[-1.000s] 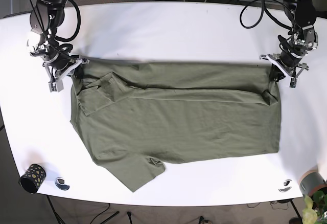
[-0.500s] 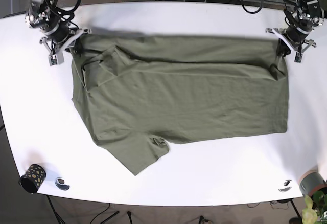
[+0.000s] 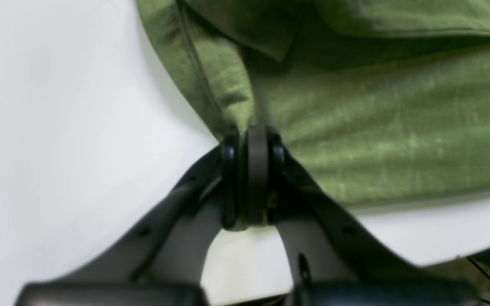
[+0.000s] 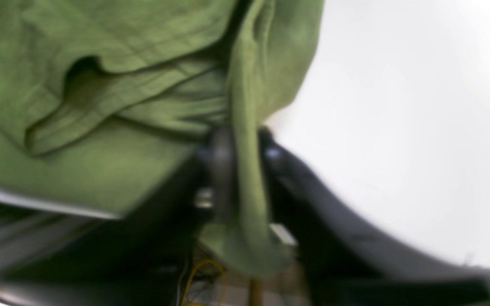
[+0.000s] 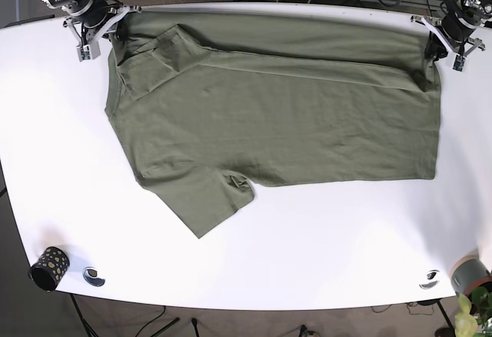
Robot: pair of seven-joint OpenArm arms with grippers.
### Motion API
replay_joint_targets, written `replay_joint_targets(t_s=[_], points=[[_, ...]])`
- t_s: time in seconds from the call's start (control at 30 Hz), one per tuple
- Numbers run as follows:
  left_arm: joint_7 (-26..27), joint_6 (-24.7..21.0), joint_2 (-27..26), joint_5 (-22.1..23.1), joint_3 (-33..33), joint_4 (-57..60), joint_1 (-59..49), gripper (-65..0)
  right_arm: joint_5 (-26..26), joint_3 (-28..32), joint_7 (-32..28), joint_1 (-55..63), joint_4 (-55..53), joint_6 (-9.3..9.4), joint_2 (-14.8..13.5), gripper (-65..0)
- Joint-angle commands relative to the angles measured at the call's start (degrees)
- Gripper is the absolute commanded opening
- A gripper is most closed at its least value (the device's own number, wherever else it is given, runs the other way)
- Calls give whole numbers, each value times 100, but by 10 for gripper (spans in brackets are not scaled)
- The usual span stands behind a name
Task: Fold the T-shirt properly
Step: 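Move both grippers to the shirt's hem corners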
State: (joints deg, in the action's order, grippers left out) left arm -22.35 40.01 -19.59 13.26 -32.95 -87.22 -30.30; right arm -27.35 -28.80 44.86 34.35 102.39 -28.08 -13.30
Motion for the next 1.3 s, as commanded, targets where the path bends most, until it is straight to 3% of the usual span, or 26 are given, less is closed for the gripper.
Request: replay_joint_targets(t_s=[0.0,0.07,0.13,0.2,0.27,0.53,0.83,0.97,1.13,1.27], points=[[-170,-1,-120,-11,-59,-91,-24,-560,-21,-246,-69,112,271,-1,7,-352],[-442,-1,-128,15,-50,-109,2,-447,6,-325,-69,130,429,-1,156,-233],[-574,-1,-128,24,-68,-232,11,-335,32,-342,-69,130,552,-1,218,-184],[-574,-1,-84,24,-129,-522,11,-233,23,-342,-69,130,631,-1,244,-185],[-574,-1,12,33,-129,-812,11,-178,-3,-342,-69,130,737,-1,262,-192],[-592,-1,390,33,-112,-1542,283,-172,32,-342,-69,-248,798,-1,262,-193],[-592,-1,452,-20,134,-1102,1321,-172,32,-290,-42,-1136,781,-1,227,-193],[-592,-1,452,-38,187,-865,1672,-172,32,-281,318,-1751,587,-1,95,-193],[-592,-586,452,-354,442,-707,2226,-172,85,-254,538,-2648,-54,-1,-81,-193],[-583,-849,452,-460,644,-592,2463,-171,393,159,538,-3272,-608,-1,-274,-193]])
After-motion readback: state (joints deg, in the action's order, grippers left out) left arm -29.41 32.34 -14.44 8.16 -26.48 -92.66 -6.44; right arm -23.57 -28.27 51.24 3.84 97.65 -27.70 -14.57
